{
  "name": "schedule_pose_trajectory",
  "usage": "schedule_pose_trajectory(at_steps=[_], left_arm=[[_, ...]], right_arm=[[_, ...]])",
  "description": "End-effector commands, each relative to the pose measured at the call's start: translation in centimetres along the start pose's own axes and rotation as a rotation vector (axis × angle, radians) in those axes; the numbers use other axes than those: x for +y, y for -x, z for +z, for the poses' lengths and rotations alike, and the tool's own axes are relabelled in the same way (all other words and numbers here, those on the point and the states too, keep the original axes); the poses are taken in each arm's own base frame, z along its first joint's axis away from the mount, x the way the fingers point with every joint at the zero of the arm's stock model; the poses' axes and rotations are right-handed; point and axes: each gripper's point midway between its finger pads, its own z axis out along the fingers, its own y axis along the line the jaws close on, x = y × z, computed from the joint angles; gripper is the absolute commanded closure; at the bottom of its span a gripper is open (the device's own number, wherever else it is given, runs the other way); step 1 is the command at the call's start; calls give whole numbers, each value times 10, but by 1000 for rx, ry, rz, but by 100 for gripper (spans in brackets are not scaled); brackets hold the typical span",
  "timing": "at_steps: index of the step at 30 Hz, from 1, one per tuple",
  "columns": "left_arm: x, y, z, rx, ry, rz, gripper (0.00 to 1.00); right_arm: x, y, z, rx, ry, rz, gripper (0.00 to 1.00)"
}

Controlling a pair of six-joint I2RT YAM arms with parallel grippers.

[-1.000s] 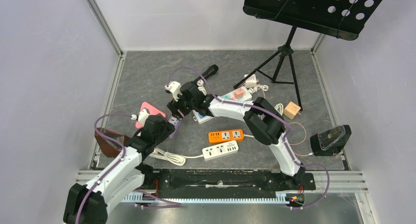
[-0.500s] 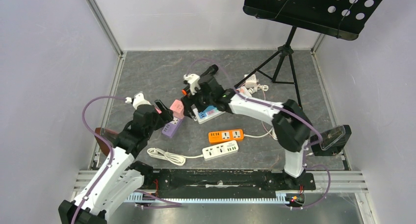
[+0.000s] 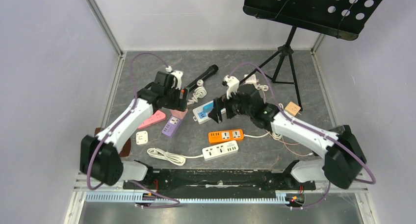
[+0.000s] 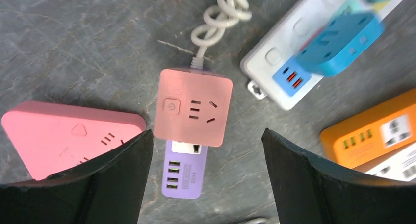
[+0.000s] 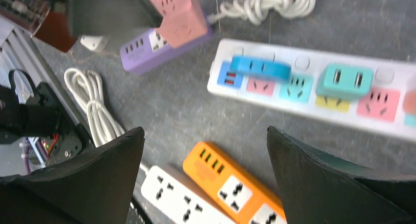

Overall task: Insert the plug
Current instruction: Insert the plug into the socket.

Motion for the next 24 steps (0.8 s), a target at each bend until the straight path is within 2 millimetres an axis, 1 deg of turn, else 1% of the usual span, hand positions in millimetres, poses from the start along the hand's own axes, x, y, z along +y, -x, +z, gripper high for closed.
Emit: schedule_pose_trajectory(at_steps=[1,5,9,10,12,15,17,20,22,24], left_arm=[[-3,-15,11,178,-109,255,12],[5,-17,25,226,-88,264,12],[6,-36,41,311,-106,254,13],[7,-39,45,326,-112,245,14],[9,-39,50,337,-113,232,18],[11,-34,53,326,-147,175,24],[11,-36,53,337,-159,154,31],[11,-48,57,368,-155,130,46],[8,-59,60,395,-166,101,61],[8,-70,64,422,-159,70,85]], right_arm=[[6,-2,-28,-75,12,27,3],[5,-7,-41,-98,6,20,2],[3,-12,-44,-93,2,21,2],[4,-9,-42,-111,9,19,2],[5,-12,-41,-106,16,21,2],[5,-18,-40,-98,25,25,2],[3,-21,-39,-94,20,23,2],[2,-21,-40,-98,18,21,2],[1,-23,-39,-97,16,23,2],[1,-26,-38,-94,16,27,2]])
